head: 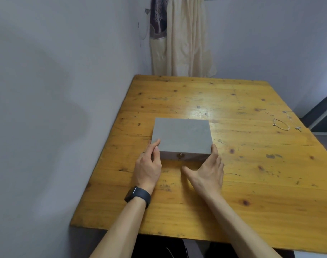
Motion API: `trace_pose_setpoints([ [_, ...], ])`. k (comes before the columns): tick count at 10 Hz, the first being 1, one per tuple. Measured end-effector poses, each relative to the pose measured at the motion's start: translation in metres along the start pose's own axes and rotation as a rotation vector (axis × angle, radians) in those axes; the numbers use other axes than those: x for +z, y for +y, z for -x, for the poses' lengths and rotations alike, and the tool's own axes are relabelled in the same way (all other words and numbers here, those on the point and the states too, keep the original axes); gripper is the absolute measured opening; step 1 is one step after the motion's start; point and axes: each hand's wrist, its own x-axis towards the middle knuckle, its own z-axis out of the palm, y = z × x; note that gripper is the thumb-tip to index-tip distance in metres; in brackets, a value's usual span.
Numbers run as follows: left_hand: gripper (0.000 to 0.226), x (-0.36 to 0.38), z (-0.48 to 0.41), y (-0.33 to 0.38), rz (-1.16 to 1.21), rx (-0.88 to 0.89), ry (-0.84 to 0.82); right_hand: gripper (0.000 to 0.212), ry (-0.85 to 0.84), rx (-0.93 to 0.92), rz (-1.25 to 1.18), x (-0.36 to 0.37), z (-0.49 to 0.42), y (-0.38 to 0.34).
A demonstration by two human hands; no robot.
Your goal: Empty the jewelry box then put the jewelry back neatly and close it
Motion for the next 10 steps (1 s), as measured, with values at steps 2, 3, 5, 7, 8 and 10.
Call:
trace_pose_setpoints([
  [2,0.032,0.001,0.0,-0.001,0.002,0.005,-0.004,0.119,0.053,-0.001,0.032,0.004,0.001,0.0],
  [3,0.032,0.001,0.0,-0.002,-0.016,0.007,-0.003,0.116,0.096,0.008,0.07,0.006,-0.001,-0.002],
  [5,0.032,0.001,0.0,-0.001,-0.023,0.005,-0.004,0.114,0.119,0.006,0.144,0.005,-0.007,0.0],
  [7,0.036,0.003,0.002,-0.003,-0.075,0.062,-0.023,0.115,0.109,0.023,0.169,0.005,-0.006,-0.002],
  [8,0.042,0.004,0.003,-0.003,-0.145,0.088,-0.068,0.114,0.052,0.013,0.156,0.001,-0.006,0.001],
  [10,0.054,-0.001,0.007,0.004,-0.32,0.074,-0.132,0.079,-0.093,-0.116,-0.136,-0.051,-0.015,-0.001],
])
